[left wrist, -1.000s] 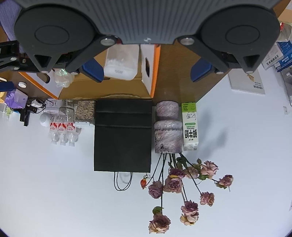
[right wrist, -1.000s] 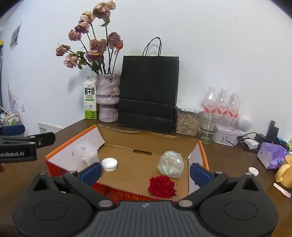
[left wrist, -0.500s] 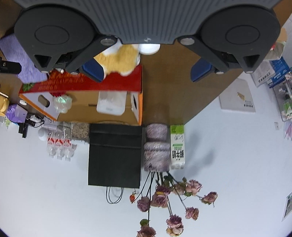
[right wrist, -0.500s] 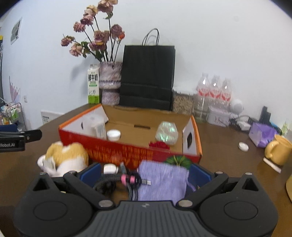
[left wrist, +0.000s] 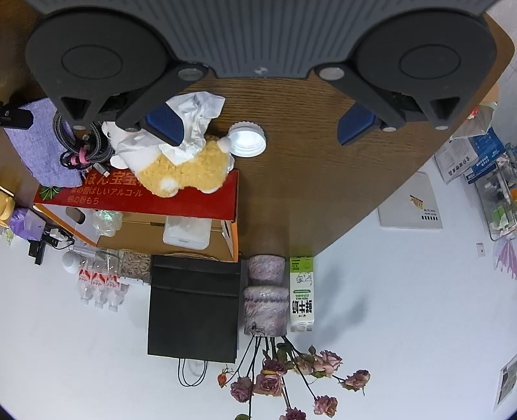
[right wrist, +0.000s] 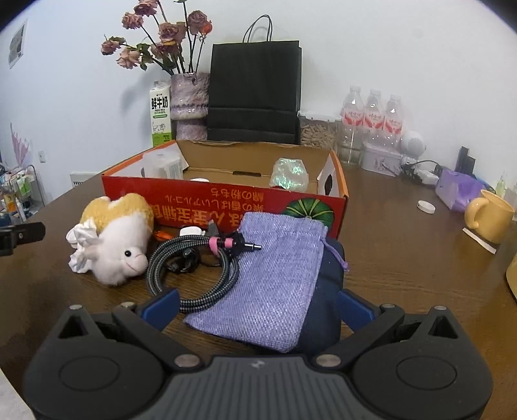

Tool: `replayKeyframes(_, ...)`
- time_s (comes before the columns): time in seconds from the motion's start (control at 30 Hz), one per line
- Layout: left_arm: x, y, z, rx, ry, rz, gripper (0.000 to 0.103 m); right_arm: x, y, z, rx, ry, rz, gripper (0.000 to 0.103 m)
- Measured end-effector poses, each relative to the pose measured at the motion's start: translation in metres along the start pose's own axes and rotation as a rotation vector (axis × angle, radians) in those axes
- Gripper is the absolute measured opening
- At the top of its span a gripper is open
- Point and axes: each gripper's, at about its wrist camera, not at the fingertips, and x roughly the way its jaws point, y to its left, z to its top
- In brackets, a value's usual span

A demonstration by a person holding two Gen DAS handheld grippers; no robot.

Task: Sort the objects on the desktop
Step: 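Grasp the white tissue with the left tool while the right tool grasps the purple pouch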

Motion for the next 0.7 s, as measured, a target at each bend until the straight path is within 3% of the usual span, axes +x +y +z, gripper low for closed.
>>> replayKeyframes(0.2, 0.006, -0.008, 0.002, 0.014, 0.009, -0.021, 0.103, 0.004, -0.001, -0.001, 0.002, 0.008, 0.004, 0.103)
replayKeyframes(0.53, 0.038, -0.026, -0.003, 0.033, 0.11, -0.065, 0.102, 0.019, -0.009, 0.002, 0.026, 0.017, -0.021, 0.102)
replayKeyframes(0.7, 0.043, -0.028, -0.003, 0.021, 0.124, -0.114, 0.089, 0.028, -0.01, 0.003, 0.011, 0.022, -0.024, 0.094)
